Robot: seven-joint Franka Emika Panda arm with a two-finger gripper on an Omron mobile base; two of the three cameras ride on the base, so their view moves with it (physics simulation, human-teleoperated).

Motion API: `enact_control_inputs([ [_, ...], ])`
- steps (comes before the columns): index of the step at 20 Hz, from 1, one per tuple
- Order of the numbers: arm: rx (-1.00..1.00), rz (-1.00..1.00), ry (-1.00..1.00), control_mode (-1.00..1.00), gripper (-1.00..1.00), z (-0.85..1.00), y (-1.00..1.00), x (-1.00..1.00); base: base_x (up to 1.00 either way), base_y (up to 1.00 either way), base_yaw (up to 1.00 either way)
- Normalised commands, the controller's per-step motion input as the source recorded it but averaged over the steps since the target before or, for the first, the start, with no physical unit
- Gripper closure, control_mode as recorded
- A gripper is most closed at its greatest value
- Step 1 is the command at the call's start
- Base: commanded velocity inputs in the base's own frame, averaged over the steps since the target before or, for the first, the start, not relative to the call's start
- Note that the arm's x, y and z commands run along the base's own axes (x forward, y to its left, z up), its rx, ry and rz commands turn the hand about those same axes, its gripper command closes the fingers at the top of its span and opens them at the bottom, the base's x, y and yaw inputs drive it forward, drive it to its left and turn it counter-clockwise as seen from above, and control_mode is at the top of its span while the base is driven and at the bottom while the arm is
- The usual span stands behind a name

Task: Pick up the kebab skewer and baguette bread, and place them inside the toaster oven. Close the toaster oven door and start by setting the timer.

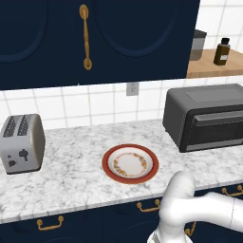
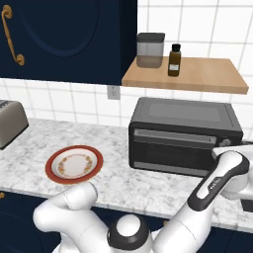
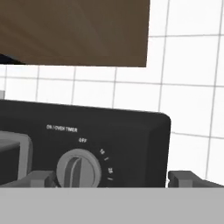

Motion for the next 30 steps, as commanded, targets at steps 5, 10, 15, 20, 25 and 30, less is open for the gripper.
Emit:
enact_control_inputs([
  [5, 0.00, -0.09, -0.03, -1.00, -1.00, 0.09, -0.01, -0.11, 0.00, 0.00, 0.00],
  [10, 0.00, -0.14, -0.03, -1.00, -1.00, 0.04, 0.00, -0.04, 0.00, 0.00, 0.00],
  [15, 0.00, -0.15, 0.00, -1.00, -1.00, 0.00, 0.04, 0.00, 0.00, 0.00, 0.00],
  [20, 0.01, -0.15, 0.00, -1.00, -1.00, 0.00, 0.00, 0.00, 0.00, 0.00, 0.00],
  [25, 0.04, -0.13, 0.00, -1.00, -1.00, 0.00, 0.00, 0.00, 0.00, 0.00, 0.00],
  [30, 0.08, -0.09, 0.00, -1.00, -1.00, 0.02, 0.02, -0.04, 0.00, 0.00, 0.00],
])
